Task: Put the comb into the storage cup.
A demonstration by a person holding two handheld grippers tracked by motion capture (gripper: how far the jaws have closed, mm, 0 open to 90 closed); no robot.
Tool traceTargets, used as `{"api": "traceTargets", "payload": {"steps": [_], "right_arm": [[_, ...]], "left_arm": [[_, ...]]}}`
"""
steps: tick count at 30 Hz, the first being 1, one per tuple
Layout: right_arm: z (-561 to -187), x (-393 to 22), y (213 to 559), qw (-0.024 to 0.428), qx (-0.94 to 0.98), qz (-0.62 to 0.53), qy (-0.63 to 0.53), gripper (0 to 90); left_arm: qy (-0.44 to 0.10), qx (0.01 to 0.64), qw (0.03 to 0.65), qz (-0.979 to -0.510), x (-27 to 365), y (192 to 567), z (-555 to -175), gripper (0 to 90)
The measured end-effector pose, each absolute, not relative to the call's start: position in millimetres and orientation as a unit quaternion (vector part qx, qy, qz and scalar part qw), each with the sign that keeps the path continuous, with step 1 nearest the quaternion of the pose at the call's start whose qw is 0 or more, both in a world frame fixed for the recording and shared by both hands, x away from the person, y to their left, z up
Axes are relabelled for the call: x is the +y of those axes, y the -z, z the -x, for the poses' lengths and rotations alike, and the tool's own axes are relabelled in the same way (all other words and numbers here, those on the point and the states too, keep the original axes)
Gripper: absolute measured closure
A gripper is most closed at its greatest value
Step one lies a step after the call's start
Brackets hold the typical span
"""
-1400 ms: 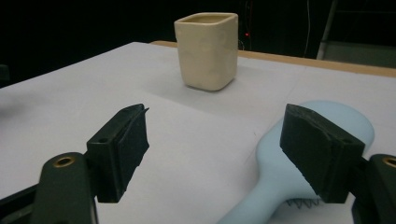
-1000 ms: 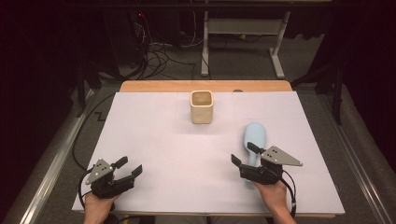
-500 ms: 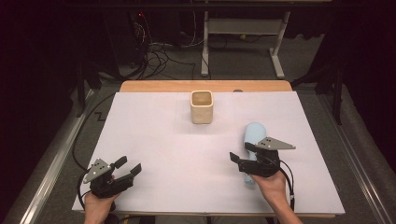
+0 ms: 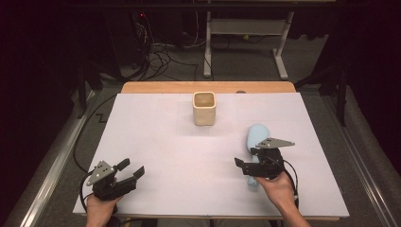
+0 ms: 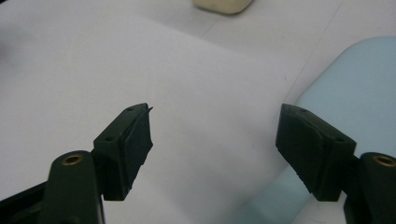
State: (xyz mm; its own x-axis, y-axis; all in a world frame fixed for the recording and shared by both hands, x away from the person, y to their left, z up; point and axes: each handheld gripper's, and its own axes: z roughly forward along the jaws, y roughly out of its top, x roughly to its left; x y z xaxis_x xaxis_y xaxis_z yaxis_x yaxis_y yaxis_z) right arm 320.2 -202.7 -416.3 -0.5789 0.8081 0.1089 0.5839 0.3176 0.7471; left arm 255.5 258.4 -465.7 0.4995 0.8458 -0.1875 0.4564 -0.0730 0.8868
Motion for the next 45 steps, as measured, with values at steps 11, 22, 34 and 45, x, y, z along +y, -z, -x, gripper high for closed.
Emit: {"api": "traceTargets", "payload": {"steps": [11,22,34,45], "right_arm": [[-320.1,-202.9,410.1,0.146,0.817,-0.448,-0.332,33.1],[-317.8,-220.5,405.0,0.138,0.813,-0.486,-0.289,35.9],[-342.3,-225.8,411.1,0.109,0.818,-0.516,-0.229,37.3],[-357.6,-224.2,418.7,0.081,0.816,-0.534,-0.208,37.5]], "left_arm": [[-0.200,0.451,0.491,-0.718,254.9,465.6,-256.7,31.1],[-0.204,0.454,0.487,-0.718,254.2,465.1,-257.4,30.9],[-0.202,0.453,0.490,-0.717,253.7,465.0,-257.2,30.8],[-0.201,0.450,0.492,-0.718,253.5,465.0,-257.4,30.7]]}}
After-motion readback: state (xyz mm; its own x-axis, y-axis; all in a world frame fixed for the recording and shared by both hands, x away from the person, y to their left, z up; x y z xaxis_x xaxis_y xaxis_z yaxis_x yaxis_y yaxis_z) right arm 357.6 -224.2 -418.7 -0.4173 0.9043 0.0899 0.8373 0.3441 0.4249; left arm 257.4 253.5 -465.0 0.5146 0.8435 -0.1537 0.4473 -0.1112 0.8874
